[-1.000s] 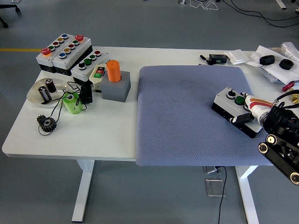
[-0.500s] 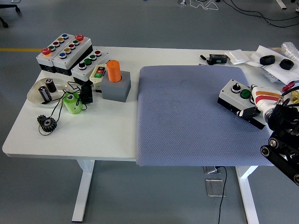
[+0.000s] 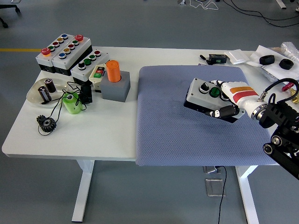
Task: Pick up the button,place it on the desk,press the button,press the button
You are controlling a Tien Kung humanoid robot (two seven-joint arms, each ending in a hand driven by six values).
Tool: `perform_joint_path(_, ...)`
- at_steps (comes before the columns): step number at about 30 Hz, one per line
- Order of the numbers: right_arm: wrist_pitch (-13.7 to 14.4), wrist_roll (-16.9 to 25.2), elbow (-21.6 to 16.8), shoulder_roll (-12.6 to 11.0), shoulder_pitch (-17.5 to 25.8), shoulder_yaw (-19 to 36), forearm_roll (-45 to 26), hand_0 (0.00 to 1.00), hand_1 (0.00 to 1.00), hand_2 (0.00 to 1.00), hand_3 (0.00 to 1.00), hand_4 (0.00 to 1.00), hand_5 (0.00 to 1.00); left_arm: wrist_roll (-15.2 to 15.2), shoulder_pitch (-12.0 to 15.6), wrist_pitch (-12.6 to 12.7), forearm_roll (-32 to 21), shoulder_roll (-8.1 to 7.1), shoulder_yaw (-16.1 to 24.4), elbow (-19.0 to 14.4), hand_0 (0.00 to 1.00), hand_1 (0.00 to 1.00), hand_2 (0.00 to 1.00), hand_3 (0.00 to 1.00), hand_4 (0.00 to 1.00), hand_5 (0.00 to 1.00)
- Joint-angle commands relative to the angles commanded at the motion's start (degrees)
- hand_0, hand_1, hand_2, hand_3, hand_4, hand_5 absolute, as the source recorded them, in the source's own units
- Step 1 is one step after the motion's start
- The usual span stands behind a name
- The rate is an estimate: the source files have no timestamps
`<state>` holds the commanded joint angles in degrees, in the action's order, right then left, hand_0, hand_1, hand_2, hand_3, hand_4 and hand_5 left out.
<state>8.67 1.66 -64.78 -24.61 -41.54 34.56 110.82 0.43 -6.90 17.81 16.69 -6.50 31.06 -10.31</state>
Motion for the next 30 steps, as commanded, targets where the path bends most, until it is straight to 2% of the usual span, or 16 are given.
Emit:
perform_joint_path(2,-1.08,4.59,0.56,0.48,-1.24,-2.04,2.34,0.002,0.002,0.125,0.236,0.477,0.167,-0.02,-0.01,0.03,-0.21,0.06,-0.12,0.0,0.648,0.704,0.709,0.525,0.324,0.998)
perform_joint_path(5,-1.19,8.12,1.25,0.91,-2.81,-4.99,4.11,0.002,0.002,0.125,0.236,0.477,0.167,-0.06,-0.05,0.03,-0.43,0.07,-0.32,0.0,0.648,0.704,0.709,0.525,0.324,0.998)
perform_joint_path(8,0.63,10.66,3.37,1.96,-4.86,-7.7,7.22,0.002,0.002,0.125,0.236,0.477,0.167,-0.1,-0.25,0.06,-0.66,0.09,-0.43,0.0,0.648,0.704,0.709,0.525,0.324,0.998)
perform_joint_path(9,0.78,10.88,3.75,2.14,-5.07,-7.86,7.38,0.002,0.002,0.145,0.272,0.48,0.166,-0.13,-0.29,0.07,-0.75,0.08,-0.5,0.0,0.649,0.705,0.709,0.523,0.324,0.998)
perform_joint_path(14,1.22,11.4,6.19,3.19,-5.37,-6.8,6.24,0.002,0.002,0.145,0.272,0.48,0.166,-0.29,-0.52,0.17,-1.22,0.06,-0.67,0.0,0.649,0.705,0.709,0.523,0.324,0.998)
perform_joint_path(20,0.81,11.0,7.9,3.34,-4.55,-4.82,5.24,0.002,0.002,0.151,0.28,0.483,0.157,-0.34,-0.78,0.23,-1.44,0.04,-0.87,0.0,0.649,0.705,0.707,0.518,0.324,0.998)
perform_joint_path(21,0.77,10.99,8.05,3.35,-4.46,-4.66,5.14,0.027,0.002,0.181,0.32,0.482,0.153,-0.36,-0.8,0.26,-1.5,0.06,-0.83,0.0,0.649,0.705,0.709,0.515,0.324,0.998)
perform_joint_path(26,-0.01,10.91,9.62,3.82,-4.37,-4.21,4.2,0.027,0.002,0.181,0.32,0.482,0.153,-0.2,-0.93,0.3,-1.08,0.06,-0.54,0.0,0.649,0.705,0.709,0.515,0.324,0.998)
perform_joint_path(27,-0.39,10.75,9.84,3.92,-4.36,-4.14,4.2,0.121,0.044,0.224,0.355,0.481,0.152,-0.21,-0.91,0.31,-1.16,0.08,-0.57,0.0,0.649,0.703,0.707,0.513,0.326,0.998)
perform_joint_path(30,-1.75,9.78,10.25,3.98,-4.19,-3.85,4.27,0.121,0.044,0.224,0.355,0.481,0.152,-0.24,-0.94,0.28,-1.37,0.07,-0.79,0.0,0.649,0.703,0.707,0.513,0.326,0.998)
